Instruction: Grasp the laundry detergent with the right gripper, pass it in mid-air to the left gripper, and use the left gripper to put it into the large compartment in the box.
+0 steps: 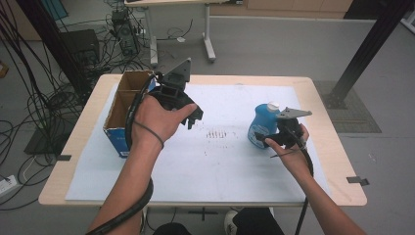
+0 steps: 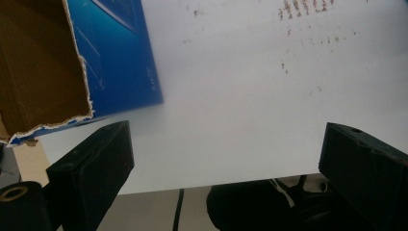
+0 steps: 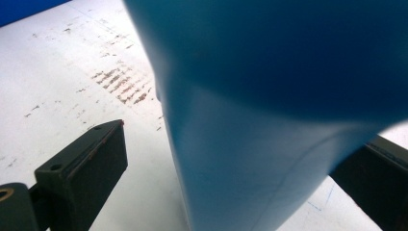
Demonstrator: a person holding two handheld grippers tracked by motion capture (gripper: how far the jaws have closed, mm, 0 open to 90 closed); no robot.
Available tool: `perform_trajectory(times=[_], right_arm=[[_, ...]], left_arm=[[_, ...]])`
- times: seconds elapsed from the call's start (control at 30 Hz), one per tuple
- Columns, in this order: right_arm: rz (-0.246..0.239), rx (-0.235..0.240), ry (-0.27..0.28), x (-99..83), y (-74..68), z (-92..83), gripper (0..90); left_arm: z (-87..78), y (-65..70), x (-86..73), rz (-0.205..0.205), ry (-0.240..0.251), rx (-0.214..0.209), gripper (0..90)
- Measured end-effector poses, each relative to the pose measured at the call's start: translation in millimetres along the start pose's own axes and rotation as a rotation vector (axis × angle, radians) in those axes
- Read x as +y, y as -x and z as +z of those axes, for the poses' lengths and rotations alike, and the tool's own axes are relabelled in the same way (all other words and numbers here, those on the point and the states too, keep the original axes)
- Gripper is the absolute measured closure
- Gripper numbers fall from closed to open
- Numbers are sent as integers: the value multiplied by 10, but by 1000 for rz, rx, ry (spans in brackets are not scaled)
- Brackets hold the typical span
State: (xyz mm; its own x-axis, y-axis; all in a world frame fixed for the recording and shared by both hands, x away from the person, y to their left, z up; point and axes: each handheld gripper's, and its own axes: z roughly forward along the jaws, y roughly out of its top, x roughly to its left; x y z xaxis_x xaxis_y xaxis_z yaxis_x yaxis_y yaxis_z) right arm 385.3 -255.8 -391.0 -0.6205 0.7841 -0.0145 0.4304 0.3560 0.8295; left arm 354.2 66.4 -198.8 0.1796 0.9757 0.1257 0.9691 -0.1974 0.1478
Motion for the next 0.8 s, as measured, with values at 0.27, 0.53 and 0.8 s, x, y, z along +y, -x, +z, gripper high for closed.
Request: perform_trajectory(times=[0.27,0.53,0.8], right_arm=[[-7,-12,15,14,-13,6,22],[-9,-18,30,27,-11,-8,22],[-12,-21,35,29,-17,-8,22]], left_arm=[[-14,-7,-4,-1,2,1,55],[-22,-6,-5,-4,1,6,55],[-53,6,-9,0,14,5,54]])
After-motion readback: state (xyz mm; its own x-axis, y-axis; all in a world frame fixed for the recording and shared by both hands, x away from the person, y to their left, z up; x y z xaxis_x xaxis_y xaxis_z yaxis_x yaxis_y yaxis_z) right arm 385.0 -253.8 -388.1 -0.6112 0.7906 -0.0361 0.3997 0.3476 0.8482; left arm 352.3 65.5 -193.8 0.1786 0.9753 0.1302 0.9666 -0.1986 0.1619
